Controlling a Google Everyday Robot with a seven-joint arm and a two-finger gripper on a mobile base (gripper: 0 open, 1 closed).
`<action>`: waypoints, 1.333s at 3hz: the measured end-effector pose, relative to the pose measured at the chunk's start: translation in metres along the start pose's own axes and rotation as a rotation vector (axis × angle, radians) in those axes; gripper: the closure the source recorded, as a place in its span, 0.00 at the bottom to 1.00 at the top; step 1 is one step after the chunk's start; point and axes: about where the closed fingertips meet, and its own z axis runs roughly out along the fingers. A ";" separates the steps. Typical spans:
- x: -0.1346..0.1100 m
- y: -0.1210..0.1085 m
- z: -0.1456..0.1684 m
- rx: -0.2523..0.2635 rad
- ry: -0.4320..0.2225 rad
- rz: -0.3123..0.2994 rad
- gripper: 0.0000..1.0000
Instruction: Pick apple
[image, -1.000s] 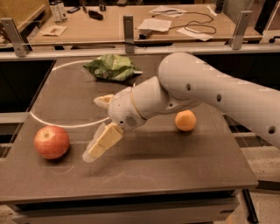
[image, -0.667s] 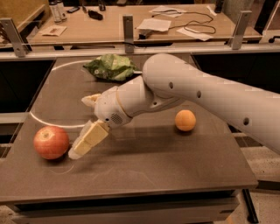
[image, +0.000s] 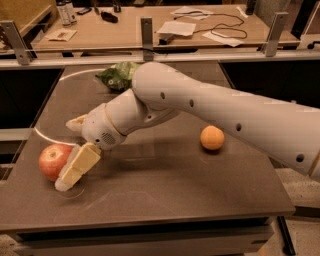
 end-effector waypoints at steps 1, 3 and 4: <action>-0.008 0.017 0.010 -0.059 0.008 -0.017 0.00; -0.004 0.036 0.011 -0.081 0.003 -0.009 0.43; -0.005 0.034 0.005 -0.080 -0.002 -0.039 0.64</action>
Offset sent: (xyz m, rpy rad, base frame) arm -0.0497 0.0080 -0.0062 -0.0224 0.0660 0.0678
